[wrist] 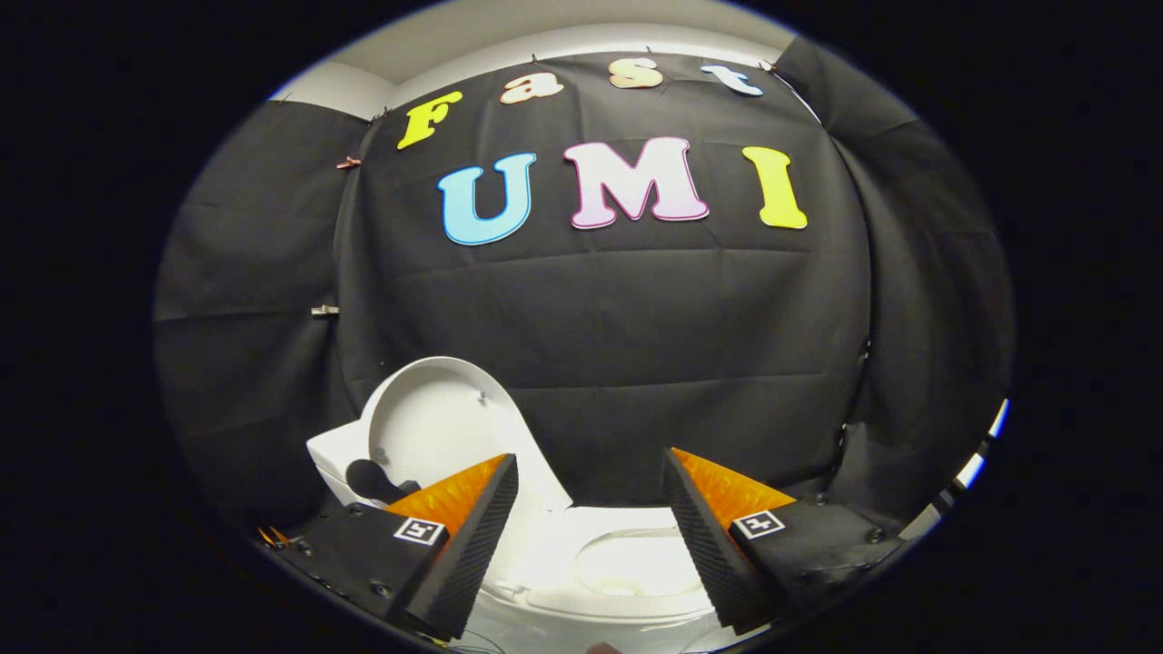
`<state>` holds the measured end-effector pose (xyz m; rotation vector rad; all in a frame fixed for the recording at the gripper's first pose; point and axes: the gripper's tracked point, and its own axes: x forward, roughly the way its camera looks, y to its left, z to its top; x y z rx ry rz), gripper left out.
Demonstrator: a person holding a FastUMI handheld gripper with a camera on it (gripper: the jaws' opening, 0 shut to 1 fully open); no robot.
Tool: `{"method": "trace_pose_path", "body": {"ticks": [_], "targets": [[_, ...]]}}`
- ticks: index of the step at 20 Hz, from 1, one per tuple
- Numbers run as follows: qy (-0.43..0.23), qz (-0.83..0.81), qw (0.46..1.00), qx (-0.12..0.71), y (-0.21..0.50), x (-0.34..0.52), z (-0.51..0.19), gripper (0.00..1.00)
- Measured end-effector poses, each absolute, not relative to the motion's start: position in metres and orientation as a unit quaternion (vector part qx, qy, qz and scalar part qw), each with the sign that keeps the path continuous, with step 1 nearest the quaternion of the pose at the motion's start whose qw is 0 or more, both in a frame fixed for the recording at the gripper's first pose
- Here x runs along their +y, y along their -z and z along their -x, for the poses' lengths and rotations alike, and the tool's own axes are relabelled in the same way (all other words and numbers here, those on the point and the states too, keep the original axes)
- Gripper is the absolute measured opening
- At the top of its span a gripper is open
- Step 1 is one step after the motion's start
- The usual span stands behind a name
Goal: Open the toilet lid.
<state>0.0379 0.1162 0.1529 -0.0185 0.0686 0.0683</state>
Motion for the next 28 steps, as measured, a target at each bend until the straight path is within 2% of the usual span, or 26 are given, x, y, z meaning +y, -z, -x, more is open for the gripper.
{"method": "trace_pose_path", "body": {"ticks": [15, 28], "targets": [[0.008, 0.033, 0.999, 0.023, -0.137, 0.054, -0.043, 0.99], [0.012, 0.04, 0.999, 0.022, -0.131, 0.043, -0.042, 0.99]]}}
